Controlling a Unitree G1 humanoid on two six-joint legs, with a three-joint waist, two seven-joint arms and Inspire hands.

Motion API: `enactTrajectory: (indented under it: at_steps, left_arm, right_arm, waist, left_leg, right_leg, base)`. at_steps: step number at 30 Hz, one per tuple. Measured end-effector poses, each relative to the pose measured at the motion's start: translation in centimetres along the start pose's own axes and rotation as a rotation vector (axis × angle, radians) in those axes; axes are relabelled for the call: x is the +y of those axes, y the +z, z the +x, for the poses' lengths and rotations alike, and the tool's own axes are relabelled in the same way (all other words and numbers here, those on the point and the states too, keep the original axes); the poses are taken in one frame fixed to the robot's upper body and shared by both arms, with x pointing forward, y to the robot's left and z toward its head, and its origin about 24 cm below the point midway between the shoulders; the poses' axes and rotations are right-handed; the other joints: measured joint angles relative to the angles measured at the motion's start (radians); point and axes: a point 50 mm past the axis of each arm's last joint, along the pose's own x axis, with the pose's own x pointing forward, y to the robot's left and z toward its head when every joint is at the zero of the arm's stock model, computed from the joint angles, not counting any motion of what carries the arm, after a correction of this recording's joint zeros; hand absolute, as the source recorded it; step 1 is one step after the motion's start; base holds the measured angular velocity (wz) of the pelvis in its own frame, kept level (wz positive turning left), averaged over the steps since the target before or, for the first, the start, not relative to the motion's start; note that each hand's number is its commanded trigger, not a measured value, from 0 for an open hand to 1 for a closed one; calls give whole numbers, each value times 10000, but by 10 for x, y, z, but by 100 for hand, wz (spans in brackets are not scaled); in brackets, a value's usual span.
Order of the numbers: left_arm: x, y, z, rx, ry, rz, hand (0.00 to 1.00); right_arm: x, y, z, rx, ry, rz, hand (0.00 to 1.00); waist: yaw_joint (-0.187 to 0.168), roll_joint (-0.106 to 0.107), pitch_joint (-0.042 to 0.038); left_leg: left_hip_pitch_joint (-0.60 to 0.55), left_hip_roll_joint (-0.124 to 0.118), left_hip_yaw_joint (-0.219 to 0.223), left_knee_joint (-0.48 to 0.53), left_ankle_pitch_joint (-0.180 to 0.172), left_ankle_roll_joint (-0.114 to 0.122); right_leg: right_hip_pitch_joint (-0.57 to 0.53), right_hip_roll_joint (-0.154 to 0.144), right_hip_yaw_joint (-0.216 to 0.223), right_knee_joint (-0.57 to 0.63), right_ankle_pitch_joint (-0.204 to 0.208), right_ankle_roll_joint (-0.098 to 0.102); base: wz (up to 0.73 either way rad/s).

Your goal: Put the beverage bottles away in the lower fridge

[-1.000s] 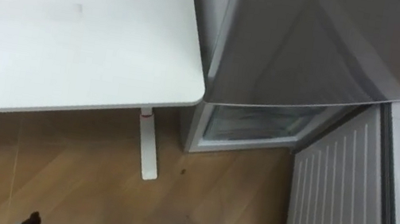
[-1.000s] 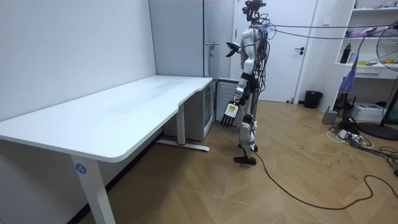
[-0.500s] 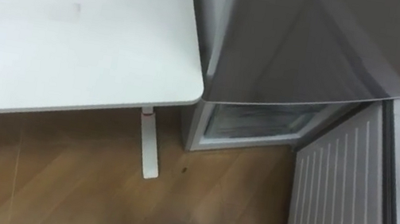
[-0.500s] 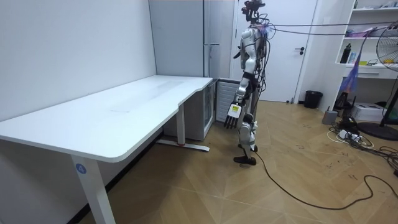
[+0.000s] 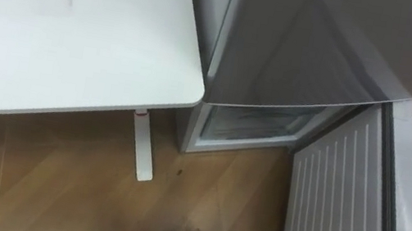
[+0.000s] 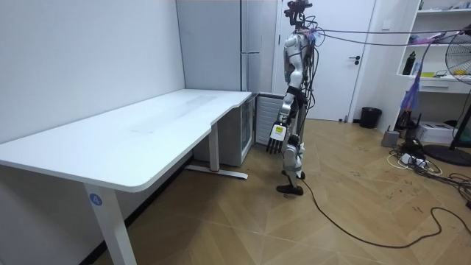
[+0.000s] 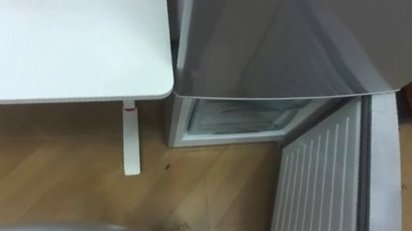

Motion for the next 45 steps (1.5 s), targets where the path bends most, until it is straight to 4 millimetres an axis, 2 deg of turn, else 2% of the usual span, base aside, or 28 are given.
enactTrajectory:
  at_steps: [2, 4, 7, 15, 20, 25, 28, 33, 35, 38, 41, 42, 43, 45]
  left_arm:
    - [2, -2, 0, 130, 46, -121, 0]
    - [3, -6, 0, 388, -23, -206, 0]
    - [4, -8, 0, 489, -79, -200, 0]
    - [5, -7, 0, 462, -189, -197, 0]
    - [4, -4, 1, 376, -392, 92, 0]
    - [4, 6, 2, 106, -435, 187, 0]
    - [1, 17, 4, -192, -652, 386, 0]
    - [-10, 28, 4, -600, -1146, 927, 0]
    - [-14, 32, 4, -741, -1350, 1138, 0]
    - [-23, 36, 4, -878, -1621, 1601, 0]
    - [-27, 39, 4, -960, -1813, 1751, 0]
    - [-28, 40, 4, -987, -1848, 1783, 0]
    - [-28, 39, 4, -972, -1835, 1803, 0]
    - [-29, 37, 4, -890, -1840, 1901, 0]
  right_arm:
    - [-13, -19, 3, 1051, -504, 497, 0]
    - [-34, -47, 2, 2392, -1189, 506, 0]
    - [-50, -65, 0, 3212, -1521, 241, 0]
    - [-52, -70, -1, 3458, -1314, 433, 0]
    - [-48, -73, -3, 3732, -1295, 995, 0]
    - [-39, -79, -6, 3998, -1414, 2214, 0]
    - [-32, -78, -7, 3709, -1083, 1946, 0]
    - [-19, -87, -13, 3529, -87, 1645, 0]
    - [-14, -91, -17, 3457, 410, 1405, 0]
    - [-1, -99, -26, 3384, 1299, 884, 0]
    - [18, -100, -34, 3300, 2358, 885, 0]
    - [29, -96, -38, 3091, 2957, 766, 0]
    - [42, -93, -45, 2820, 3659, 564, 0]
    - [60, -90, -59, 2433, 4837, 473, 0]
  waist:
    - [-38, 22, -8]
    - [-79, 20, -7]
    - [-82, 78, 1]
    - [79, 108, 66]
    - [194, 317, 71]
    - [388, 725, 67]
    - [499, 953, 92]
    - [496, 933, 91]
    - [501, 923, 113]
    - [489, 906, 112]
    - [532, 970, 67]
    - [659, 1000, 41]
    - [740, 1113, 69]
    - [816, 1127, 48]
  left_leg:
    - [-3, -1, -59, 24, 2, -4]
    - [27, -20, -193, 43, 1, -4]
    - [63, -47, -224, 36, 1, -3]
    - [217, -25, -15, 25, 0, 0]
    - [99, -46, -36, 72, -7, 12]
    - [-22, -55, -19, 38, -7, 12]
    - [-27, -59, -13, 16, -3, 12]
    - [-63, -48, 21, 83, -3, 12]
    - [-45, -54, 50, 69, -3, 12]
    - [-64, -56, 77, 64, -5, 15]
    - [-57, -55, 84, 57, -4, 16]
    - [-36, -47, 119, 48, -4, 17]
    - [-64, -37, 123, 74, -4, 17]
    - [-139, -28, 88, 68, -2, 15]
  right_leg:
    - [47, 10, -33, -28, 0, 0]
    - [148, -1, -116, -48, 0, 0]
    - [161, -19, -77, -44, -1, -2]
    - [146, 36, 302, -140, 16, -19]
    - [107, 55, 439, -151, 47, -11]
    - [-50, 53, 410, -141, 56, -15]
    - [-26, 44, 389, -134, 55, -15]
    - [-24, 47, 416, -136, 56, -15]
    - [-36, 40, 436, -127, 56, -15]
    - [-65, 31, 446, -123, 59, -12]
    - [-78, 35, 469, -121, 62, -6]
    - [-83, 33, 470, -118, 70, -9]
    - [-88, 32, 435, -128, 80, -18]
    - [-220, 46, 421, -127, 87, -30]
  base:
    - [10]
    - [13]
    - [-4]
    - [-10]
    - [-1]
    - [1]
    - [0]
    - [-2]
    - [-6]
    - [-4]
    - [-2]
    - [-10]
    - [-6]
    - [2]
